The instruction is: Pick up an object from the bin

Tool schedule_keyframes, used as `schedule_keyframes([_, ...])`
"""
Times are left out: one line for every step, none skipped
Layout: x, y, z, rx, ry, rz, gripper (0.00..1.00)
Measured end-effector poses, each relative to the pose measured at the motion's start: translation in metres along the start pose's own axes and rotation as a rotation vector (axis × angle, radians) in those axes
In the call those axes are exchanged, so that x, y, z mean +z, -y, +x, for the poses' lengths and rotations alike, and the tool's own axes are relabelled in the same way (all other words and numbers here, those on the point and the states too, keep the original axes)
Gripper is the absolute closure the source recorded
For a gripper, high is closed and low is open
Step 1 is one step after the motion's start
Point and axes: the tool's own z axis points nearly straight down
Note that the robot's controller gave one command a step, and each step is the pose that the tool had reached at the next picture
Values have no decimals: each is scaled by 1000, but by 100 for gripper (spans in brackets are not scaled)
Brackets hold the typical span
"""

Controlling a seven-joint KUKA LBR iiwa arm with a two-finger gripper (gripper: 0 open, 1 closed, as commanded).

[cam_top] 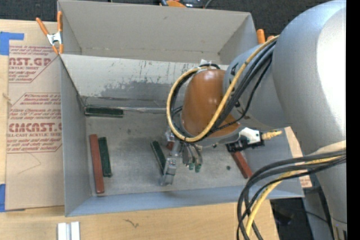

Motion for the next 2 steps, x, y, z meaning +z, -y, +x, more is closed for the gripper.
schedule_keyframes([-1, -3, -2, -1, 5, -4, 100])
schedule_keyframes([-165, 6, 6, 73, 12, -7, 100])
